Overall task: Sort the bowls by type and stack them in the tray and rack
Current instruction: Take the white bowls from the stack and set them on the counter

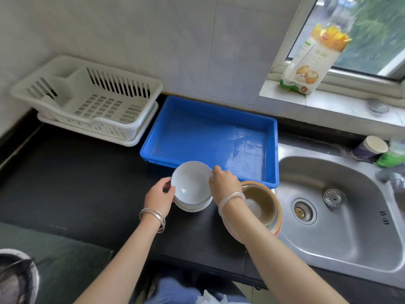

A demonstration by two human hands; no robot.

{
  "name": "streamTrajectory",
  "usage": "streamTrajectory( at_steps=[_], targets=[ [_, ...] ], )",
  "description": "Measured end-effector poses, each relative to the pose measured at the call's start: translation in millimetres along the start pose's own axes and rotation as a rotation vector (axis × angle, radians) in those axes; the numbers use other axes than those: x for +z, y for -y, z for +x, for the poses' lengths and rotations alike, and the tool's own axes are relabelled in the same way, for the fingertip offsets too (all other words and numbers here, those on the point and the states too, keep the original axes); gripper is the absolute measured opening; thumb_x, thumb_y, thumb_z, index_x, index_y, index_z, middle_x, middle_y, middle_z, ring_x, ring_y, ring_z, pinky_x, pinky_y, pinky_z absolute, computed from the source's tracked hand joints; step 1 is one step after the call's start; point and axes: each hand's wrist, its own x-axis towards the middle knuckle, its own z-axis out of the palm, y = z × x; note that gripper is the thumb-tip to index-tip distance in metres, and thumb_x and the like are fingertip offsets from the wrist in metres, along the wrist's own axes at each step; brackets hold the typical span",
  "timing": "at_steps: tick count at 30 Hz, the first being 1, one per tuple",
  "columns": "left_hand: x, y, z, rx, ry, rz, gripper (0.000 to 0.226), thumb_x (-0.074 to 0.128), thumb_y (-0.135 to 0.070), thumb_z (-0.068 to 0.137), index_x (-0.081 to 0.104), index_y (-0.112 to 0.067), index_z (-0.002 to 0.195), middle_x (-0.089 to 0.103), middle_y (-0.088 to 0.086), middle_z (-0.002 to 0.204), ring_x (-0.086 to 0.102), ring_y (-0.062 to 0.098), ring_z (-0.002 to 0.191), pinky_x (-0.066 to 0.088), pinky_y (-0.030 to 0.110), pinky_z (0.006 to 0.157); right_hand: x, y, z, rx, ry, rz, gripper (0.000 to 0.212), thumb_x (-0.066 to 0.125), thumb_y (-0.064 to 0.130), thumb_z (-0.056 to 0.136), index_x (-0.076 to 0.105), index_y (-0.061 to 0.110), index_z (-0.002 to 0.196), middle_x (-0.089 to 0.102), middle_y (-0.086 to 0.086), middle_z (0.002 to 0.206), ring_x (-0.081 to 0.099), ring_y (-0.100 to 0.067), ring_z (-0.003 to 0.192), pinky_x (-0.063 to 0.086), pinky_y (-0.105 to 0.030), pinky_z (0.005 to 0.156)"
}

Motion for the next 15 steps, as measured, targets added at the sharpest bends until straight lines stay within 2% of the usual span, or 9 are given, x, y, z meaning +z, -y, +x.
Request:
streamTrajectory(
  at_steps=[3,6,9,13,15],
  targets=[
    [1,1,0,-0.014,-0.031,-0.069,0.029,0.044,-0.019,0.094,0.058,-0.018,0.120,0.062,-0.004,0.098,0.063,0.006,0.080,0.056,0.033,0.081,-7,1,0,0.006,-0.016,0.042,0.006,0.037,0.003,0.093,0.041,0.008,0.093,0.063,-0.022,0.098,0.052,-0.036,0.079,0.033,-0.033,0.063],
    [2,1,2,-0.023,-0.047,-0.092,0.031,0.037,-0.016,0.097,0.060,-0.017,0.117,0.063,-0.003,0.097,0.063,0.007,0.079,0.055,0.032,0.080,-13,-2,0,0.028,-0.036,0.096,0.015,0.036,0.003,0.093,0.046,0.003,0.103,0.062,-0.024,0.100,0.055,-0.040,0.087,0.035,-0.033,0.064],
    [3,-1,4,-0.012,-0.049,-0.058,0.027,0.044,-0.019,0.095,0.062,-0.017,0.115,0.065,-0.001,0.098,0.064,0.007,0.077,0.053,0.026,0.072,-21,-7,1,0.057,-0.050,0.154,0.020,0.036,0.007,0.094,0.050,0.003,0.108,0.063,-0.024,0.101,0.055,-0.041,0.092,0.035,-0.032,0.067],
    [8,-10,6,-0.008,-0.062,0.107,0.025,0.055,-0.022,0.089,0.061,-0.017,0.113,0.060,0.000,0.104,0.063,0.019,0.087,0.053,0.036,0.081,-37,-21,-2,0.065,-0.132,0.281,0.020,0.042,0.017,0.095,0.056,0.007,0.102,0.065,-0.018,0.097,0.051,-0.033,0.079,0.037,-0.029,0.066],
    [13,-15,6,0.025,-0.119,0.222,0.019,0.061,-0.020,0.086,0.061,-0.017,0.105,0.059,0.001,0.102,0.057,0.017,0.086,0.047,0.031,0.075,-43,-28,-4,0.063,-0.159,0.325,0.018,0.045,0.018,0.093,0.058,0.007,0.100,0.066,-0.016,0.095,0.054,-0.032,0.078,0.040,-0.029,0.067]
  ],
)
